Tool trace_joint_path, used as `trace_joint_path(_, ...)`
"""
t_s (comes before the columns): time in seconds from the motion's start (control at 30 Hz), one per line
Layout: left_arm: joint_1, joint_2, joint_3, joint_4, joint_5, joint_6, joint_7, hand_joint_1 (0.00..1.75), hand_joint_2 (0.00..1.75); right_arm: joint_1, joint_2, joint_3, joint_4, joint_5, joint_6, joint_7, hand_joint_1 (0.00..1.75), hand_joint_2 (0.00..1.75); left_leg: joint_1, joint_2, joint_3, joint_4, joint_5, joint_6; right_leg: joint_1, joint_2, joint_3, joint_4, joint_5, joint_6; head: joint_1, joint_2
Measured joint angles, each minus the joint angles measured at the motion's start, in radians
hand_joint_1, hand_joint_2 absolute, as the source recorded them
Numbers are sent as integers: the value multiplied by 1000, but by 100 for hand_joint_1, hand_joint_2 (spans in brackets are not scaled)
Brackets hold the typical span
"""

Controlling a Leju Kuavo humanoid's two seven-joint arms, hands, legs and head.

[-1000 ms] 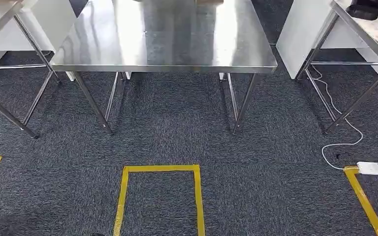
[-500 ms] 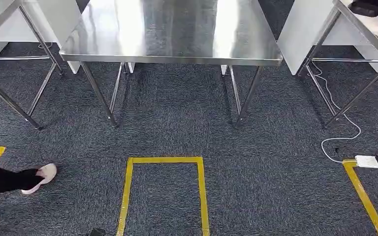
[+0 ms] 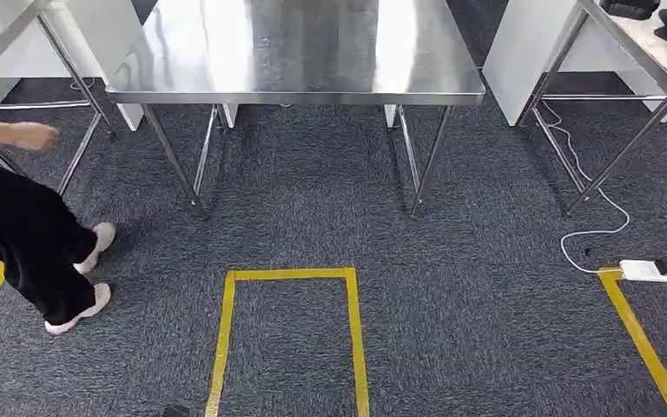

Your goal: Take the parts from the cabinet and place them on the table.

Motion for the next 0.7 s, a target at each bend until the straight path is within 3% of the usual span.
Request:
trace_joint_path(0.03, -1, -1, 0, 0, 0, 0, 0, 0, 0, -2, -1, 0, 0, 0, 0, 0, 0, 0, -8, -8, -3, -2, 11, 14, 15, 1, -11, 12, -4, 8, 0, 0)
trace_joint_path(0.13, -1, -1, 0, 0, 0, 0, -2, 0, 0, 0, -1, 0, 0, 0, 0, -3, 0, 0, -21, -5, -16, 0, 24, 43, 15, 2, -15, 0, 14, 35, 5, 0)
trace_joint_path(0.17, -2, -2, 0, 0, 0, 0, -2, 0, 0, 1, -3, 0, -1, 0, 0, -3, 0, 0, -16, -1, -21, -9, 38, 62, 11, 4, -29, 9, 10, 41, 5, 0)
trace_joint_path(0.2, -2, -2, 0, 0, 0, 0, -2, 0, 0, 2, -3, 0, 0, 0, 0, -3, 0, 0, -17, 0, -26, -9, 44, 70, 7, 5, -39, 34, -13, 40, 6, 0)
trace_joint_path(0.23, -3, -1, 0, 0, 0, 2, -2, 0, 0, 1, -1, 0, 0, 0, 0, -5, 0, 0, -17, 1, -35, -9, 51, 78, 8, 5, -65, 91, -53, 35, 11, 0)
trace_joint_path(0.3, -2, -2, 0, 0, 0, 2, -3, 0, 0, 1, -1, 0, -1, 0, 0, -8, 0, 0, -19, 2, -54, -8, 63, 78, 6, 5, -132, 255, -134, 34, 11, 0)
trace_joint_path(0.33, -2, -2, 0, 0, 0, 2, -3, 0, 0, 1, -1, 0, 0, 0, 0, -9, 0, 0, -21, 2, -63, -8, 70, 78, 8, 6, -150, 316, -157, 38, 12, 0)
trace_joint_path(0.37, -2, -2, 0, 0, 0, 1, -3, 0, 0, 2, -1, 0, -1, 0, 0, -9, 0, 0, -23, 2, -71, -8, 76, 78, 8, 6, -144, 323, -158, 43, 11, 0)
trace_joint_path(0.4, -2, -2, 0, 0, 0, 1, -3, 0, 0, 2, -2, 0, -1, 0, 0, -10, 0, 0, -25, 1, -78, -8, 83, 77, 10, 6, -104, 273, -144, 47, 12, 0)
trace_joint_path(0.43, -2, -3, 0, 0, 0, 2, -3, 0, 0, 2, -2, 0, -1, 0, 0, -10, 0, 0, -27, 0, -83, -8, 88, 76, 11, 6, -48, 189, -121, 49, 11, 0)
trace_joint_path(0.47, -2, -3, 0, 0, 0, 1, -3, 0, 0, 1, -2, 0, -1, 0, 0, -12, 0, 0, -29, 0, -87, -8, 93, 74, 13, 6, 17, 85, -96, 47, 11, 0)
trace_joint_path(0.5, -3, -5, 0, 0, 0, 1, -4, 0, 0, -2, -3, 0, -1, 0, 0, -12, 0, 0, -28, 1, -88, -8, 99, 72, 19, 6, 81, -10, -83, 36, 11, 0)
trace_joint_path(0.53, -3, -6, 0, 0, 0, 1, -4, 0, 0, -4, -7, 0, -2, 0, 0, -13, 0, 0, -34, 1, -86, -7, 102, 65, 28, 7, 75, -20, -79, 24, 6, 0)
trace_joint_path(0.63, -5, -9, 0, 0, 0, 0, -5, 0, 0, -4, -9, 0, -2, -1, 0, -16, 0, 0, -23, 2, -85, -16, 115, 44, 40, 7, 70, -23, -63, 0, 9, 0)
trace_joint_path(0.67, -5, -8, 0, 0, 0, 0, -5, 0, 0, -2, -7, 0, -2, -2, 0, -17, 0, 0, -27, 1, -88, -17, 121, 35, 26, 6, 69, -39, -43, -10, 12, 0)
trace_joint_path(0.7, -5, -5, 0, 0, 0, 0, -5, 0, 0, -4, -5, 0, -2, -3, 0, -18, 0, 0, -22, -1, -98, 0, 100, 31, 14, 2, 72, -45, -30, -9, 8, 0)
